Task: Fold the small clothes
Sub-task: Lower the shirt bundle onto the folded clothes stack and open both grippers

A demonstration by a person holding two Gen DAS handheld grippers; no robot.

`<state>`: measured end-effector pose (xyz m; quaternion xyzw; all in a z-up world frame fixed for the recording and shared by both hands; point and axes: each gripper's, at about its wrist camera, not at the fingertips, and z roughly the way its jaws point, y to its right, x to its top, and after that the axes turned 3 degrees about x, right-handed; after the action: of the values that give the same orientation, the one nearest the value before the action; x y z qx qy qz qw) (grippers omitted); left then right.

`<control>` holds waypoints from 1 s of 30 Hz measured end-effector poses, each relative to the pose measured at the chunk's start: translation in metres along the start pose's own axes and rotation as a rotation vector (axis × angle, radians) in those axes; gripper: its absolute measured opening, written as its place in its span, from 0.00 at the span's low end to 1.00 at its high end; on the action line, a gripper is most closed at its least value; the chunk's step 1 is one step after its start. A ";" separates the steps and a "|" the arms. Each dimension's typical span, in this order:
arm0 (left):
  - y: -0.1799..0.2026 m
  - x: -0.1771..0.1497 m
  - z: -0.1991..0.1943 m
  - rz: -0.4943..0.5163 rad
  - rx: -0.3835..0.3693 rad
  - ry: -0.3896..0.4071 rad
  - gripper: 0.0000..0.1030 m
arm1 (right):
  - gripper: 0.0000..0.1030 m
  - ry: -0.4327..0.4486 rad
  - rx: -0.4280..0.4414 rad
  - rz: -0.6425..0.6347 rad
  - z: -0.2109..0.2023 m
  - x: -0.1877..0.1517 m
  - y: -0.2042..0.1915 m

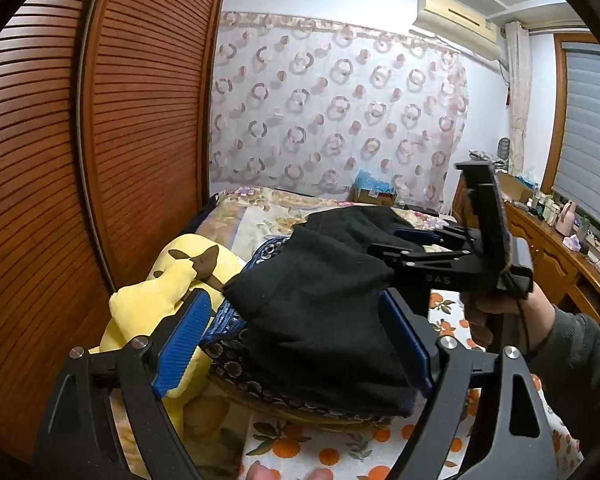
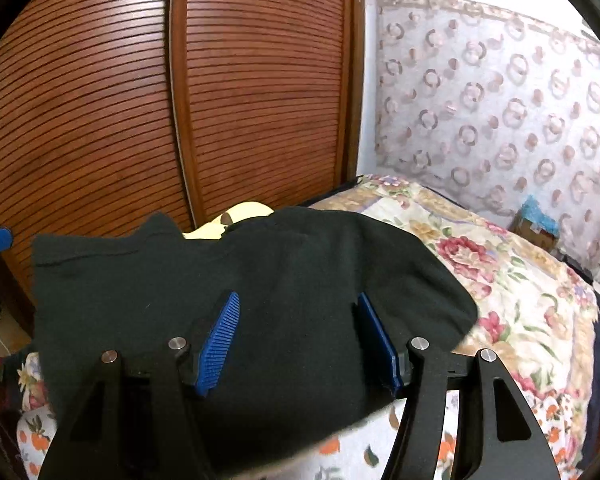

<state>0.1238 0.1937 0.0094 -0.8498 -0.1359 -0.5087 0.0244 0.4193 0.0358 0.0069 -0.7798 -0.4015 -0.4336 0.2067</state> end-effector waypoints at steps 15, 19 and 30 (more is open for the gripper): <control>0.058 -0.013 -0.037 0.105 -0.051 0.050 0.83 | 0.64 0.106 -0.085 0.088 -0.146 -0.069 -0.050; 0.073 -0.019 -0.045 0.123 -0.078 0.053 0.83 | 0.66 0.115 -0.130 0.087 -0.176 -0.090 -0.070; 0.120 -0.038 -0.064 0.164 -0.125 0.041 0.83 | 0.81 0.138 -0.234 0.182 -0.247 -0.148 -0.105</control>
<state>0.0830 0.0593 0.0188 -0.8474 -0.0332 -0.5296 0.0158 0.1638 -0.1333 0.0128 -0.8001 -0.2607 -0.5093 0.1802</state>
